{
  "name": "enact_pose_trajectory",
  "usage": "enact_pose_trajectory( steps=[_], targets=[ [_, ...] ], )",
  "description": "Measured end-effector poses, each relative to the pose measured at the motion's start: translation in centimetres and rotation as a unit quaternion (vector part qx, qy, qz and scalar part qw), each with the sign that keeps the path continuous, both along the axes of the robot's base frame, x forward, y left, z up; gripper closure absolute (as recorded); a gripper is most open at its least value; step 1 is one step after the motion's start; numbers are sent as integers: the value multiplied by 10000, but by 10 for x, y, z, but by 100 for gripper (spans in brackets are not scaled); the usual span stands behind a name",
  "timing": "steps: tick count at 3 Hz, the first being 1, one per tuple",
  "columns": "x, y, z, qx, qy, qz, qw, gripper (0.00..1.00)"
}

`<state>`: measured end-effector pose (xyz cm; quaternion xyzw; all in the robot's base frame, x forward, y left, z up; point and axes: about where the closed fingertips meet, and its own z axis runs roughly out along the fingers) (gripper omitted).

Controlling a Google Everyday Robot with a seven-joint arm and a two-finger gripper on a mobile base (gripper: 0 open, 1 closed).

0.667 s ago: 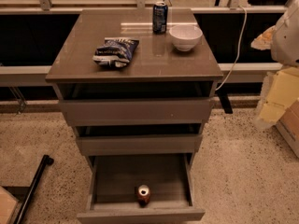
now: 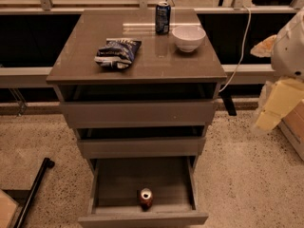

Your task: Pick coke can from bottom drawer and place on counter

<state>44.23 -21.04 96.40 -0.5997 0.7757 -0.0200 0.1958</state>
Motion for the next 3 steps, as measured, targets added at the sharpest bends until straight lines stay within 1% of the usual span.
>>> enact_pose_trajectory(
  steps=[1, 2, 3],
  targets=[
    [6, 9, -29, 385, -129, 300, 9987, 0],
    [22, 9, -68, 727, -222, 498, 9959, 0],
    [22, 10, -68, 725, -196, 488, 9960, 0]
  ],
)
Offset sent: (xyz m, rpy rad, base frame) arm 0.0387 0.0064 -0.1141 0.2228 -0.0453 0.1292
